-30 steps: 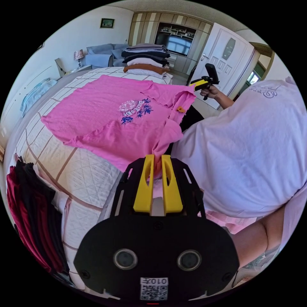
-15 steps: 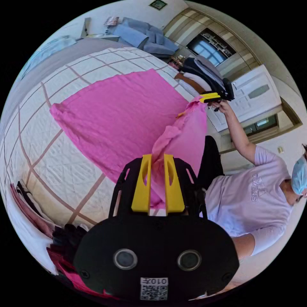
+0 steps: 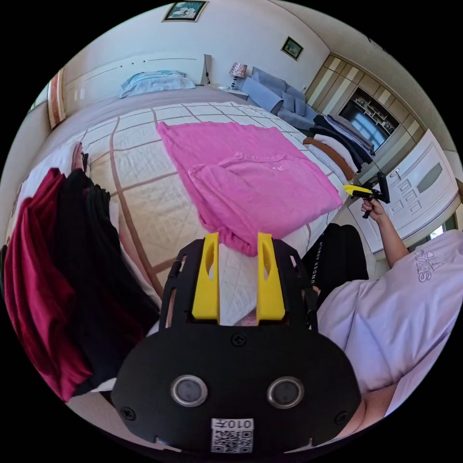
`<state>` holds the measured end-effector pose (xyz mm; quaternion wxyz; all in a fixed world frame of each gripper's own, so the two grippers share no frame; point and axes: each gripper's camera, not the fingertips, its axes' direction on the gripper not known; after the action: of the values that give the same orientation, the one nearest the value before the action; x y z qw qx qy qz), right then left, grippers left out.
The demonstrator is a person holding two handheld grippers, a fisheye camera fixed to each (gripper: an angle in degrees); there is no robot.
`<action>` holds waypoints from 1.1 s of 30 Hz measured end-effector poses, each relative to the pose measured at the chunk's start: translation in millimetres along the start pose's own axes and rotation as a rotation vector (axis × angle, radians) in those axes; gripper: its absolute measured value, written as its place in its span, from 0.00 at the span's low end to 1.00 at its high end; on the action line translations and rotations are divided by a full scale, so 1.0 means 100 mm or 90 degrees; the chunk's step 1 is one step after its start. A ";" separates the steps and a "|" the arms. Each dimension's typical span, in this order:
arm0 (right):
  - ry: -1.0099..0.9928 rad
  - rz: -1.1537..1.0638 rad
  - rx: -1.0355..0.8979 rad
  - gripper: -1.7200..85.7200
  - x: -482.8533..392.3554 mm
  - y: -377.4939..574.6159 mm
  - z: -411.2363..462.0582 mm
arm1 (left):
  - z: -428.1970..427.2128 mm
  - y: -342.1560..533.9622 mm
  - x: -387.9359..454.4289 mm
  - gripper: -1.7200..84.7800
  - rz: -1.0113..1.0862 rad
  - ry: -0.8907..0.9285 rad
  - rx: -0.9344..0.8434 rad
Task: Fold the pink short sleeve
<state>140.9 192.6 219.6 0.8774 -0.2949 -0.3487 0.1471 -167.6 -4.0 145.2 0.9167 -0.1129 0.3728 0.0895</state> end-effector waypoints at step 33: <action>-0.014 0.047 -0.084 0.07 -0.48 0.02 0.46 | 0.63 -0.51 -0.07 0.08 0.081 0.044 -0.208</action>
<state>74.1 190.7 220.1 0.8460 -0.3630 -0.3565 0.1592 -117.8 -36.4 201.0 0.8655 -0.2391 0.3908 0.2028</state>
